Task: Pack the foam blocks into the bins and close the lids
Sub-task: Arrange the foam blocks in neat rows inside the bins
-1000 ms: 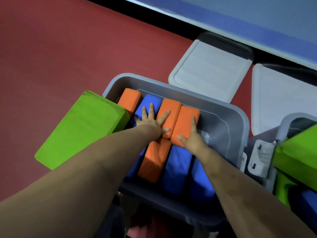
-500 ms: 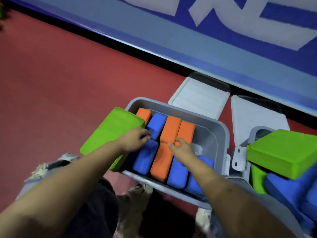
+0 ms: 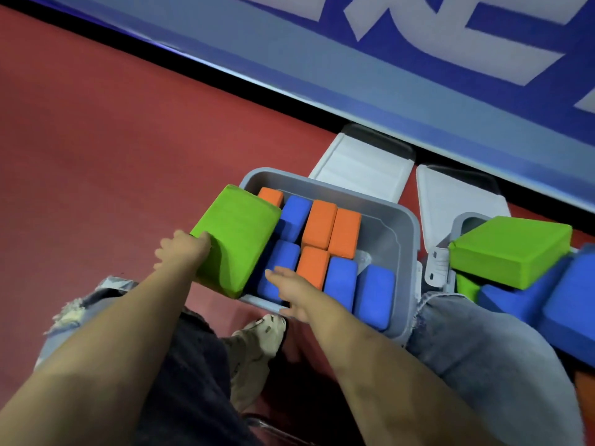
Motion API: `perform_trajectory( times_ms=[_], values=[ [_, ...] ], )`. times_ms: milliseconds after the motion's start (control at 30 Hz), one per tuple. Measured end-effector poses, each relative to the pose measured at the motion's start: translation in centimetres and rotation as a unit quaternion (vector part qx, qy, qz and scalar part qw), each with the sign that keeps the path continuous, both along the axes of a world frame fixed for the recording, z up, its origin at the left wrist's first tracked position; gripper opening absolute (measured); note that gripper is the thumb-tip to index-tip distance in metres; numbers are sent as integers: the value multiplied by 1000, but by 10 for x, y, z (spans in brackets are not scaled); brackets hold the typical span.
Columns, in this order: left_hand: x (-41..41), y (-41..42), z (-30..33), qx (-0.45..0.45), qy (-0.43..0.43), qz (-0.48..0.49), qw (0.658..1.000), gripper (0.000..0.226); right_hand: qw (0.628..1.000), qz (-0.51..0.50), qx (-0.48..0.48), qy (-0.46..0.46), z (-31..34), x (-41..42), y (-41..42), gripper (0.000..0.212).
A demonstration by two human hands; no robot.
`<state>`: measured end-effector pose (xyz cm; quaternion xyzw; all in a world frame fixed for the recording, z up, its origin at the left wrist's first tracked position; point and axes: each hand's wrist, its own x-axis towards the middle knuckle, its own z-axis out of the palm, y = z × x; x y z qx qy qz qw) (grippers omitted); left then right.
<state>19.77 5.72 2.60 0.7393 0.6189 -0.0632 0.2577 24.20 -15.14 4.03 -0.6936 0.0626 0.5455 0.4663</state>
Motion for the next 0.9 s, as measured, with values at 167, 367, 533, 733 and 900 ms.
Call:
perform_trajectory(
  times_ms=[167,367,533,733,900],
  values=[
    [9,-8,4,-20,-142,-46,989,50,999,17,-10,35,-13,-11,6,69],
    [25,-30,32,-168,-225,-77,957,37,996,-76,21,31,-5,-5,-2,78],
    [48,-47,55,-226,-217,-162,936,57,983,45,-3,-175,28,14,-35,100],
    [91,-93,102,-309,-261,-167,899,38,800,179,-234,-522,60,39,-84,107],
    [120,-144,131,-338,-235,-204,888,14,703,186,-231,-646,77,59,-130,94]
  ],
)
